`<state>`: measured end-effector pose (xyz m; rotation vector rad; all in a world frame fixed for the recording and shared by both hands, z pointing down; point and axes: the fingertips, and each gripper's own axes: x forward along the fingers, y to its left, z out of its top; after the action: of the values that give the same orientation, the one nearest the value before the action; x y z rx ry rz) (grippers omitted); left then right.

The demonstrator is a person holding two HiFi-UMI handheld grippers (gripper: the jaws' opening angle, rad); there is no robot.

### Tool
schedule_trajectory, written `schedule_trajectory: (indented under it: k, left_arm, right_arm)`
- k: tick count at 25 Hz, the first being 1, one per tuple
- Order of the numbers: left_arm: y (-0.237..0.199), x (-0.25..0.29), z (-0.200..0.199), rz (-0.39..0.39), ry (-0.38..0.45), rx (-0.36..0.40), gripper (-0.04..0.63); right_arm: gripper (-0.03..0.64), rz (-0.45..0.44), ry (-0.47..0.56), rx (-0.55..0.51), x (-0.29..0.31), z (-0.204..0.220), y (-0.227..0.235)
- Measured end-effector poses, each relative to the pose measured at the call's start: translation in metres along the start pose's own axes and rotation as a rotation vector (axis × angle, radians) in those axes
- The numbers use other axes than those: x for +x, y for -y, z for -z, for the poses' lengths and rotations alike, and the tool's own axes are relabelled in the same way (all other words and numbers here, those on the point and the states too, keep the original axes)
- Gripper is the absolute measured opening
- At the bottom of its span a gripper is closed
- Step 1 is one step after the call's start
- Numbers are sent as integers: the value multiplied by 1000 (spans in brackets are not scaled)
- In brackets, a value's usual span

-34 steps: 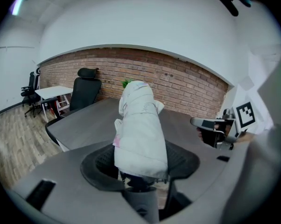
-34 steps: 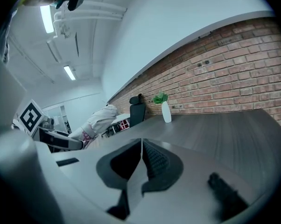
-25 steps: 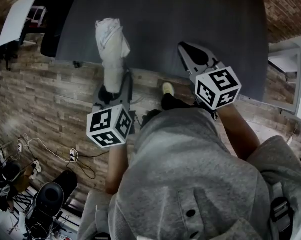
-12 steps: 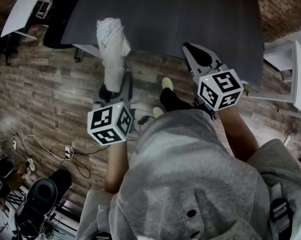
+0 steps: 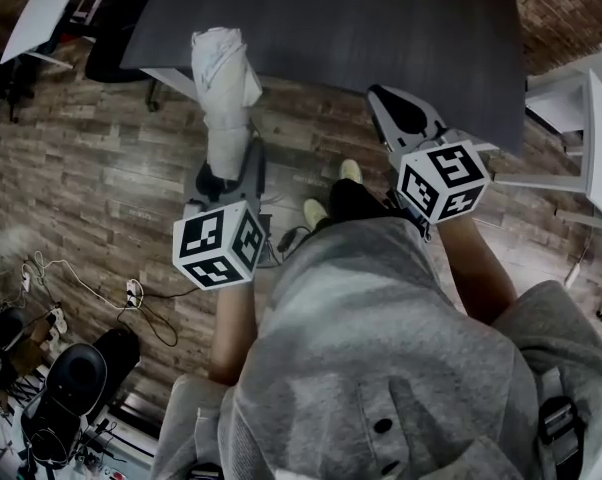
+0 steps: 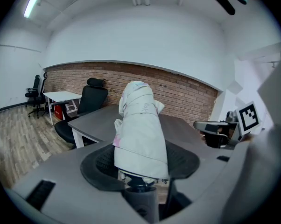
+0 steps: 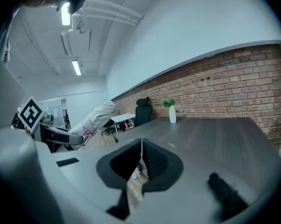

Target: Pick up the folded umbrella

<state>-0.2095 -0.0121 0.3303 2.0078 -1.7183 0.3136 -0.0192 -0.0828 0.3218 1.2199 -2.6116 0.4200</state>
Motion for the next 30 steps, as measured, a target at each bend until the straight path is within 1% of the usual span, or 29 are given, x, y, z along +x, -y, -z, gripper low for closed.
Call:
schedule_trajectory:
  k: [5, 10, 15, 19, 26, 30]
  left_arm:
    - [4, 3, 2, -6, -9, 2, 255]
    - [7, 12, -5, -8, -4, -2, 254]
    - [20, 21, -7, 6, -4, 7, 253]
    - [22, 18, -3, 14, -6, 10, 253]
    - [21, 16, 5, 38, -19, 25, 255]
    - [13, 15, 7, 43, -23, 35, 255]
  right_arm:
    - [25, -1, -2, 6, -1, 3, 6]
    - [25, 22, -1, -13, -2, -4, 20]
    - [25, 30, 6, 10, -8, -8, 36]
    - [25, 24, 11, -5, -9, -9, 32]
    - [25, 39, 19, -13, -11, -4, 24]
    - [25, 46, 30, -12, -10, -3, 16]
